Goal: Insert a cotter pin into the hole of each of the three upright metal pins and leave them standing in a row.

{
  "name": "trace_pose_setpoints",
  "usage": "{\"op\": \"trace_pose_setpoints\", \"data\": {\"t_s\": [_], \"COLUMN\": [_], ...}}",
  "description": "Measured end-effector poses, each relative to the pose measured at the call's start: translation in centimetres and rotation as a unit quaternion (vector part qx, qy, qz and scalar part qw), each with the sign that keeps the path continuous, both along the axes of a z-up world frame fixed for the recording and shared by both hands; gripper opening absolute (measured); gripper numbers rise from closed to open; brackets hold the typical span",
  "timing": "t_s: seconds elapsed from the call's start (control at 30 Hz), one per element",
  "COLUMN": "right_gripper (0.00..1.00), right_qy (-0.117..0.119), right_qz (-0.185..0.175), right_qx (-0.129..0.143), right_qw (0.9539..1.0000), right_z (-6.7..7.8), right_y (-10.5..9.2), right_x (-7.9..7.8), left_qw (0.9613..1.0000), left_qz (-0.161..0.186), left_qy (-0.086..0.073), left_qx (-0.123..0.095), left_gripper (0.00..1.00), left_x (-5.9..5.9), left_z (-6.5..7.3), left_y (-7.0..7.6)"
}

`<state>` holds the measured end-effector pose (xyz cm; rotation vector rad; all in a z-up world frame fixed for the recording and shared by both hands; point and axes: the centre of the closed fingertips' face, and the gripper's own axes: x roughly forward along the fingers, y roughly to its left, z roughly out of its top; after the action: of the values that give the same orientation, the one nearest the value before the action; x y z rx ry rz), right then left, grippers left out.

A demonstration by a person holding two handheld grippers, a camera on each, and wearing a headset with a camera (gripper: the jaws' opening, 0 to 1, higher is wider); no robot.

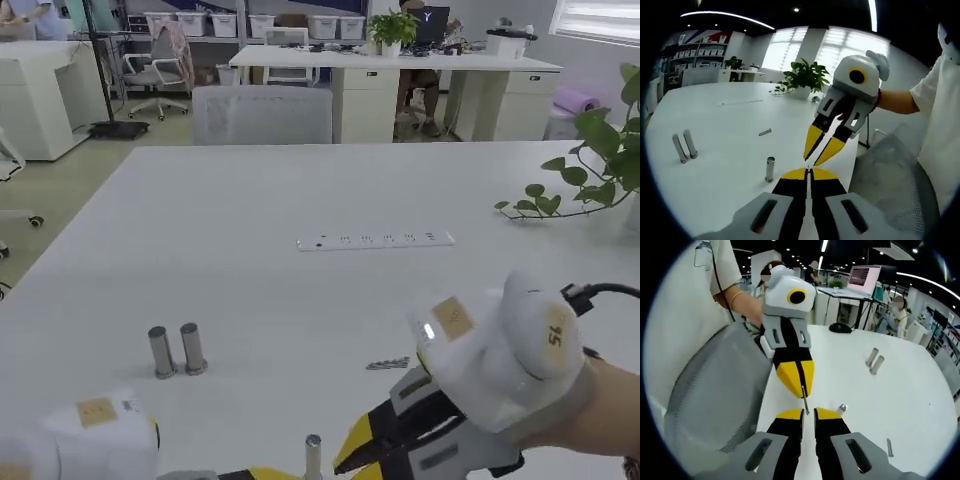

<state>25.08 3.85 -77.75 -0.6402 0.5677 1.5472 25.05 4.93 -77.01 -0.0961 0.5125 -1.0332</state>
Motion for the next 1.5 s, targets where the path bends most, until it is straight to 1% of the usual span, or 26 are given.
{"op": "trace_pose_setpoints", "data": {"t_s": [0.07,0.13,0.2,0.27,0.3,0.4,0.53,0.6,0.73,0.83,0.93,1.0,1.07,1.2,1.5], "right_gripper": [0.10,0.10,0.10,0.10,0.10,0.10,0.10,0.10,0.09,0.09,0.08,0.08,0.08,0.07,0.05], "right_qy": [0.022,0.028,0.035,0.044,0.048,0.068,0.087,0.103,0.113,0.126,0.132,0.141,0.143,0.155,0.158], "right_qz": [0.005,0.005,0.006,0.009,0.010,0.012,0.014,0.011,0.013,0.017,0.019,0.021,0.021,0.021,0.028], "right_qx": [-0.001,0.000,-0.002,-0.003,-0.003,0.002,0.003,0.008,0.008,0.012,0.015,0.017,0.018,0.021,0.026], "right_qw": [0.9997,0.9996,0.9994,0.9990,0.9988,0.9976,0.9961,0.9945,0.9935,0.9918,0.9910,0.9896,0.9893,0.9875,0.9866], "right_z": [-0.2,-0.2,-0.4,-0.5,-0.5,-0.5,-0.8,-0.8,-0.9,-1.0,-0.9,-0.9,-0.9,-0.9,-0.8], "right_y": [-0.2,-0.3,-0.5,-0.7,-0.8,-1.1,-1.4,-1.4,-1.5,-1.5,-1.4,-1.4,-1.4,-1.3,-1.3], "right_x": [-0.6,-0.8,-1.0,-1.3,-1.4,-2.0,-2.4,-2.7,-3.1,-3.5,-3.7,-4.0,-4.1,-4.4,-4.7], "left_qw": [0.9999,0.9995,0.9991,0.9985,0.9982,0.9976,0.9965,0.9959,0.9949,0.9940,0.9927,0.9925,0.9922,0.9920,0.9909], "left_qz": [-0.013,-0.029,-0.038,-0.047,-0.052,-0.063,-0.077,-0.086,-0.095,-0.105,-0.116,-0.118,-0.120,-0.122,-0.130], "left_qy": [-0.005,-0.014,-0.017,-0.023,-0.024,-0.022,-0.026,-0.027,-0.031,-0.028,-0.031,-0.031,-0.032,-0.032,-0.035], "left_qx": [-0.001,0.000,0.003,0.013,0.016,0.019,0.016,0.012,0.011,0.006,0.009,0.008,0.008,0.006,0.003], "left_gripper": [0.00,0.00,0.00,0.00,0.00,0.00,0.00,0.00,0.00,0.00,0.00,0.00,0.00,0.00,0.00], "left_x": [-0.3,-0.6,-0.9,-1.1,-1.3,-1.6,-2.0,-2.3,-2.6,-2.9,-3.3,-3.4,-3.5,-3.6,-3.8], "left_z": [0.2,0.3,0.3,0.1,0.0,-0.2,0.0,0.2,0.2,0.3,0.2,0.2,0.2,0.3,0.4], "left_y": [-0.3,-0.6,-0.8,-0.9,-1.0,-1.1,-1.3,-1.5,-1.7,-1.9,-2.1,-2.2,-2.2,-2.2,-2.2]}}
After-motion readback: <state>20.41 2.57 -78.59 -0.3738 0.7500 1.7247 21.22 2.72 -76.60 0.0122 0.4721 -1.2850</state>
